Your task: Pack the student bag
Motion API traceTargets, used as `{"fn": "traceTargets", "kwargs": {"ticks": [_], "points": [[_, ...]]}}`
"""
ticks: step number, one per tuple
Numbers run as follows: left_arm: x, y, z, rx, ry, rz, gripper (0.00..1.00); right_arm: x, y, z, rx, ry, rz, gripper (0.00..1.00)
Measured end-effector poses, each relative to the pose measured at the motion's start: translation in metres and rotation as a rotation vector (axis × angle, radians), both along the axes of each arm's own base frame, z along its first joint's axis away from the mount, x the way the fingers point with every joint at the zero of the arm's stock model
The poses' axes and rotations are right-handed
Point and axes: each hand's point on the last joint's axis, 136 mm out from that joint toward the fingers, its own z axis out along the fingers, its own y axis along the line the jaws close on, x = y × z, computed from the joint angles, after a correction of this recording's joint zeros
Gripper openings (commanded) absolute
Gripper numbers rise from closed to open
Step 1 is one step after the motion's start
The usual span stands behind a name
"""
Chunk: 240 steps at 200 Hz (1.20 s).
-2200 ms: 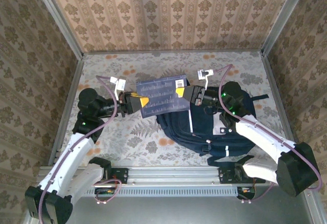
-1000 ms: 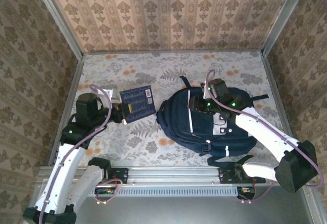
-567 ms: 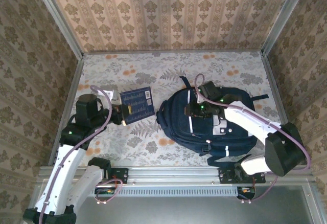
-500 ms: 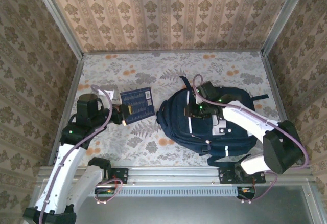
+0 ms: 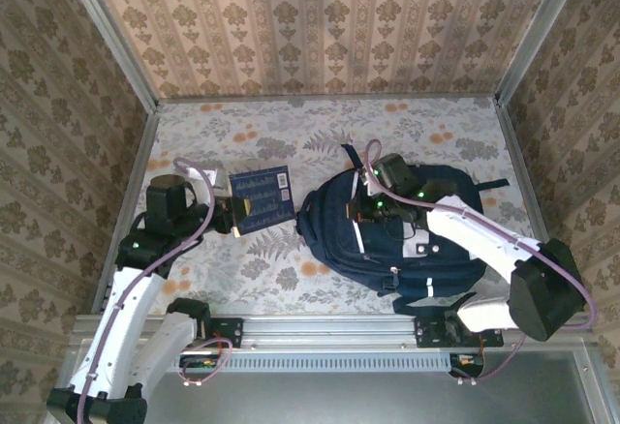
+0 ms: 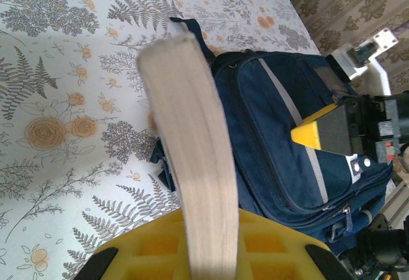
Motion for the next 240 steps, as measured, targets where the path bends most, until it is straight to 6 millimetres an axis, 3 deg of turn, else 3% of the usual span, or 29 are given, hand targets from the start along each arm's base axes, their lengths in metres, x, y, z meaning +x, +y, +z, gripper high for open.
{"fn": "traceTargets", "kwargs": {"ticks": [50,95,120,167,196,240], "points": [[-0.002,0.002,0.001,-0.004,0.002,0.01,0.0,-0.002,-0.023,0.055,0.038,-0.057,-0.041,0.0],[-0.008,-0.001,0.008,-0.055,0.021,0.014,0.0,0.006,-0.059,0.098,0.31,-0.086,-0.127,0.0],[-0.009,-0.013,0.004,-0.158,0.081,-0.012,0.0,0.007,-0.061,0.109,0.413,-0.075,-0.127,0.0],[-0.014,-0.038,-0.033,-0.329,0.269,-0.055,0.0,0.012,-0.06,0.121,0.539,-0.059,-0.131,0.0],[-0.022,-0.062,-0.026,-0.383,0.274,-0.137,0.0,0.014,-0.058,0.13,0.598,-0.062,-0.125,0.0],[-0.017,-0.096,-0.02,-0.431,0.279,-0.221,0.0,0.013,-0.053,0.139,0.656,-0.065,-0.096,0.0]]}}
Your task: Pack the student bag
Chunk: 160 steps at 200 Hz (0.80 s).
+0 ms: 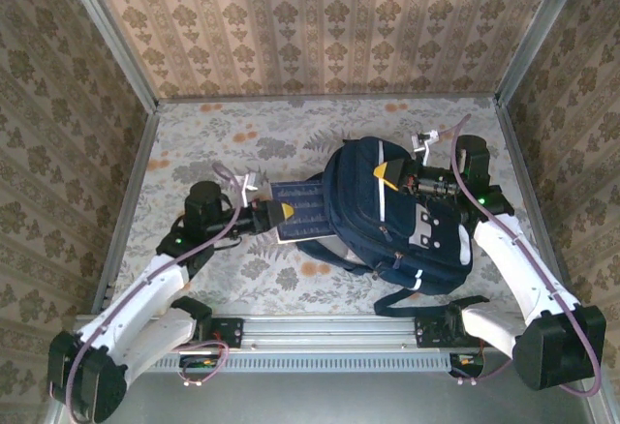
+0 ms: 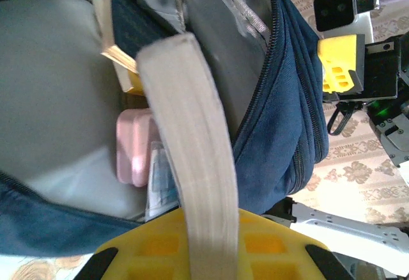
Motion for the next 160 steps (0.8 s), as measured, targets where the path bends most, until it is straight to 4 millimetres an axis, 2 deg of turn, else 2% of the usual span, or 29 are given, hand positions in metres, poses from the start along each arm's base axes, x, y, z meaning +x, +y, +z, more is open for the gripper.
{"fn": "traceTargets", "kwargs": {"ticks": [51,71,100,131,145,160], "points": [[-0.003,-0.044,0.0,-0.014,-0.015,-0.104,0.0,-0.002,0.002,0.003,0.024,-0.008,0.02,0.0],[0.002,-0.06,-0.002,-0.013,-0.022,-0.123,0.0,-0.002,0.003,0.004,0.03,-0.006,0.019,0.0],[0.023,-0.088,-0.023,0.018,0.002,-0.123,0.0,-0.002,0.003,0.006,0.04,0.0,0.02,0.0],[0.041,-0.131,-0.047,0.04,0.024,-0.153,0.0,-0.002,0.003,0.008,0.05,-0.001,0.022,0.0],[0.048,-0.151,-0.054,0.036,0.026,-0.162,0.11,-0.001,0.003,0.01,0.053,-0.007,0.019,0.0],[0.055,-0.172,-0.06,0.026,0.021,-0.174,0.33,0.001,0.001,0.011,0.054,-0.017,0.014,0.0]]}}
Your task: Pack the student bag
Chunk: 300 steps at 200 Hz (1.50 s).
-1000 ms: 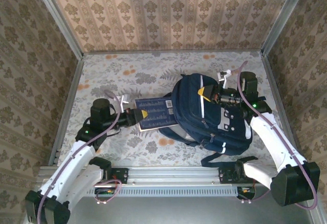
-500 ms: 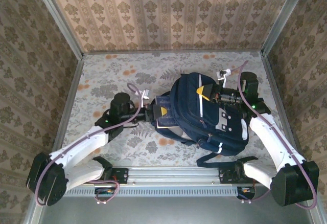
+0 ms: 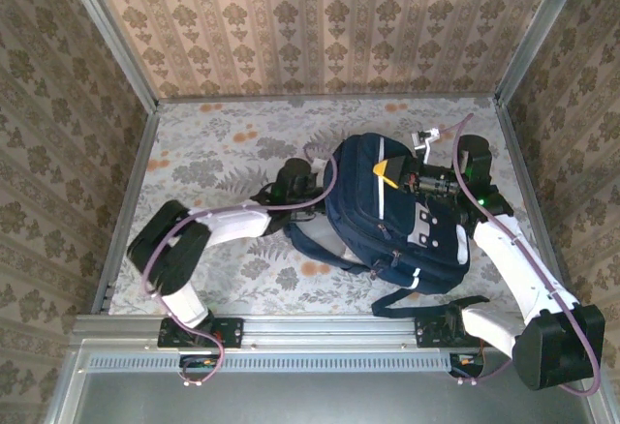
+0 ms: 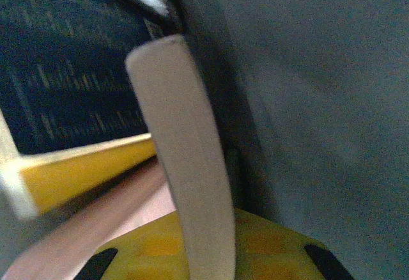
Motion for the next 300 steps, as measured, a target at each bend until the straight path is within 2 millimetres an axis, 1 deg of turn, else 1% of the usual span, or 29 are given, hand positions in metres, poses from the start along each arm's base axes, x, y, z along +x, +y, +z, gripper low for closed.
{"fn": "traceTargets", "kwargs": {"ticks": [10,22,40,51,66,102,117,145,160,174,190,200,211,223,243,272,284,300], "points": [[0.002,-0.011,-0.003,-0.01,0.005,-0.003,0.43,0.001,-0.001,0.001,0.0,-0.004,-0.005,0.0],[0.003,-0.017,-0.007,-0.014,0.015,-0.002,0.51,0.002,-0.002,0.001,0.0,-0.007,-0.008,0.0],[0.002,-0.017,-0.01,-0.009,0.032,0.008,0.57,0.002,-0.002,0.001,-0.002,-0.008,-0.008,0.0],[0.002,-0.011,-0.01,-0.006,0.031,0.022,0.58,0.001,-0.002,0.0,-0.005,-0.008,-0.007,0.0],[0.001,0.004,-0.009,0.001,0.033,0.049,0.6,0.001,-0.002,-0.001,-0.009,-0.011,-0.006,0.0],[0.005,0.047,0.007,-0.001,0.007,0.135,0.61,0.003,-0.005,-0.003,-0.019,-0.014,-0.018,0.0],[0.004,0.064,0.01,0.005,-0.006,0.169,0.61,0.003,-0.005,-0.004,-0.024,-0.012,-0.016,0.0],[-0.002,0.096,0.008,0.083,-0.017,0.228,0.61,0.002,-0.004,-0.007,-0.034,-0.015,-0.011,0.0],[-0.004,0.118,0.02,0.127,-0.062,0.279,0.61,0.005,-0.005,-0.01,-0.045,-0.018,-0.021,0.0],[-0.007,0.137,0.036,0.146,-0.112,0.326,0.61,0.01,-0.003,-0.018,-0.058,-0.004,-0.018,0.0],[-0.011,0.16,0.052,0.157,-0.16,0.385,0.59,0.016,0.005,-0.034,-0.088,0.025,-0.013,0.0],[-0.013,0.173,0.057,0.168,-0.18,0.416,0.57,0.019,0.012,-0.043,-0.114,0.043,-0.009,0.0],[-0.016,0.187,0.059,0.186,-0.19,0.453,0.56,0.023,0.025,-0.054,-0.157,0.061,-0.001,0.0],[-0.02,0.199,0.056,0.216,-0.193,0.48,0.54,0.027,0.038,-0.064,-0.207,0.077,-0.005,0.0],[-0.029,0.209,0.048,0.251,-0.181,0.484,0.53,0.038,0.059,-0.089,-0.294,0.126,-0.049,0.0],[-0.041,0.217,0.031,0.298,-0.14,0.473,0.53,0.051,0.074,-0.126,-0.381,0.199,-0.15,0.0],[-0.045,0.22,0.024,0.314,-0.127,0.47,0.52,0.057,0.082,-0.134,-0.407,0.207,-0.176,0.0],[-0.05,0.224,0.017,0.326,-0.116,0.467,0.52,0.071,0.095,-0.134,-0.419,0.202,-0.187,0.0]]}}
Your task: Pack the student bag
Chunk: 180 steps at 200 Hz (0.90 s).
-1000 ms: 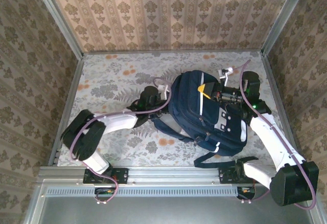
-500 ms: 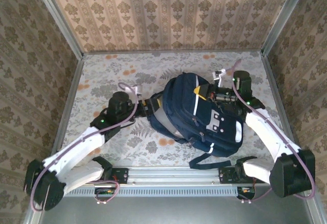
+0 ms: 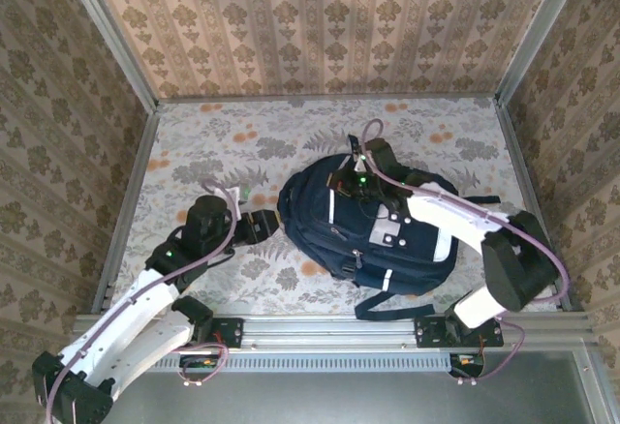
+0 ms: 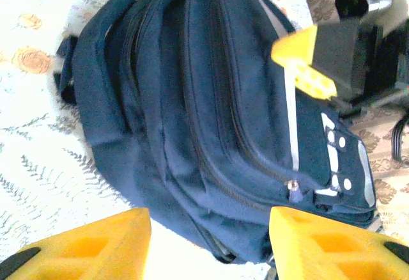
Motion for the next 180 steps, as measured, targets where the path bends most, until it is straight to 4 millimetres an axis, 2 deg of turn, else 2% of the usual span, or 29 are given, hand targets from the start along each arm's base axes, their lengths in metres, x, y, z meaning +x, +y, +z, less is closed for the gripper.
{"fn": "traceTargets", "kwargs": {"ticks": [37,44,53,73,84,97,117,134,141,160,180], "points": [[-0.007,0.006,-0.011,0.028,0.032,0.006,0.55,0.04,0.03,-0.001,-0.028,-0.003,0.067,0.0],[-0.007,0.006,-0.012,0.032,0.035,0.006,0.55,0.047,0.036,-0.001,-0.048,-0.009,0.095,0.06],[-0.008,0.006,-0.013,0.034,0.036,0.005,0.56,0.052,0.043,0.0,-0.077,-0.022,0.128,0.19],[-0.009,0.007,-0.016,0.043,0.044,0.004,0.56,0.045,0.05,0.006,-0.16,-0.06,0.184,0.4],[-0.011,0.008,-0.021,0.054,0.057,0.004,0.57,0.036,0.049,0.011,-0.222,-0.091,0.206,0.46],[-0.013,0.009,-0.026,0.067,0.072,0.005,0.57,0.021,0.043,0.02,-0.303,-0.135,0.216,0.44],[-0.014,0.011,-0.029,0.084,0.078,0.006,0.57,-0.013,0.026,0.045,-0.376,-0.218,0.237,0.25],[-0.015,0.01,-0.032,0.096,0.079,-0.002,0.57,-0.047,0.013,0.063,-0.381,-0.277,0.27,0.01],[-0.015,0.009,-0.033,0.102,0.082,-0.008,0.57,-0.059,0.006,0.067,-0.373,-0.29,0.277,0.0],[-0.019,0.004,-0.043,0.138,0.1,-0.037,0.58,-0.091,-0.007,0.056,-0.381,-0.279,0.311,0.0],[-0.026,-0.003,-0.056,0.198,0.112,-0.087,0.59,-0.125,-0.01,0.015,-0.436,-0.198,0.396,0.0]]}}
